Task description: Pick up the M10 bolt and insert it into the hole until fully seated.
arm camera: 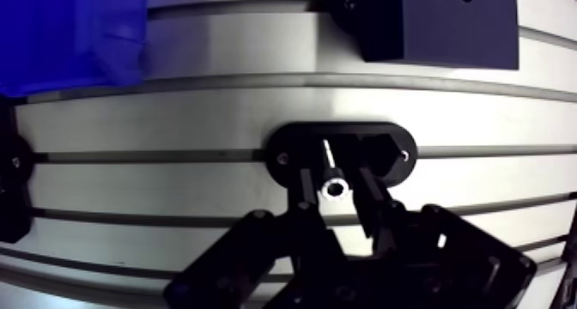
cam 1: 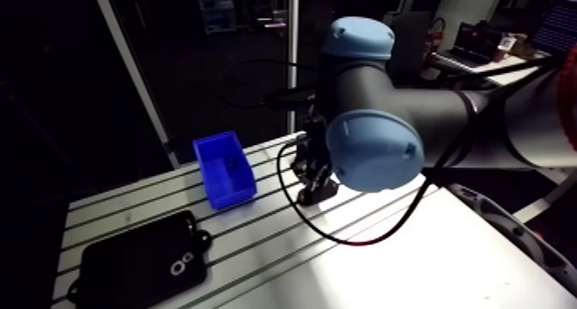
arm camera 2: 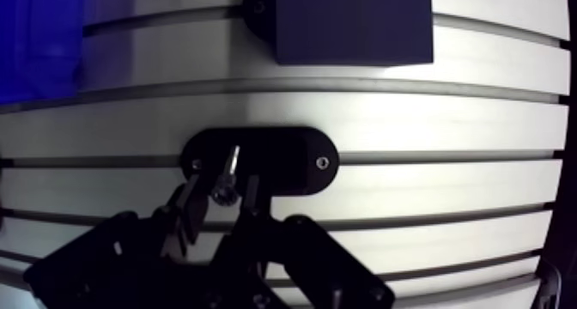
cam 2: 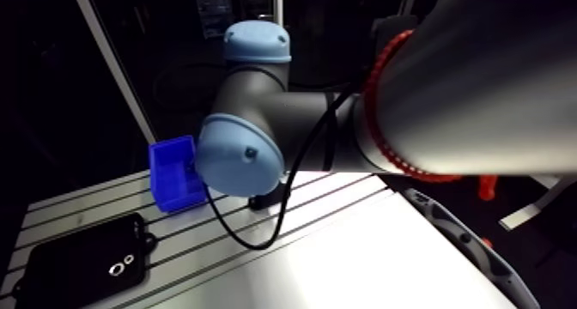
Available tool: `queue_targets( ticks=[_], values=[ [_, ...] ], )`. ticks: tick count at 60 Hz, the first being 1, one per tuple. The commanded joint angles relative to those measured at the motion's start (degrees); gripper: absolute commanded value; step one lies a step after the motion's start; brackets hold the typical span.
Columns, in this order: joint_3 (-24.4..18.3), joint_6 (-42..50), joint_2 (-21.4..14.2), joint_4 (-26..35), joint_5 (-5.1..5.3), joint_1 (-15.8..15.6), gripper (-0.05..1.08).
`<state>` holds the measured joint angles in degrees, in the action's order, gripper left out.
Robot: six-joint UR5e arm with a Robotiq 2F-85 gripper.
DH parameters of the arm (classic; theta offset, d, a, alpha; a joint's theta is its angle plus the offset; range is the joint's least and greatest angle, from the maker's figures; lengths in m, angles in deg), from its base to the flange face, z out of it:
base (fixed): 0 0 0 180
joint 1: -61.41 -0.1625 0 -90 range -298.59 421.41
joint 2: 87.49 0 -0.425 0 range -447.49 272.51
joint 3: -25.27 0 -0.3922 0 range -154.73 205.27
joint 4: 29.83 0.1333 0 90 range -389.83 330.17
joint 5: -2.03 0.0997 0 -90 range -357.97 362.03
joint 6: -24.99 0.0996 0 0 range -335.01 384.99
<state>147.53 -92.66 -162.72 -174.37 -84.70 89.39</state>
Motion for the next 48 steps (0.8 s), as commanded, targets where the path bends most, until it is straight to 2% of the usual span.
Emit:
queue_targets(
  ticks=[1,48],
  values=[
    [-0.04,0.00,0.22,0.00,-0.06,0.06,0.66],
    [-0.47,0.10,0.57,-0.09,-0.06,0.06,0.77]
  ],
)
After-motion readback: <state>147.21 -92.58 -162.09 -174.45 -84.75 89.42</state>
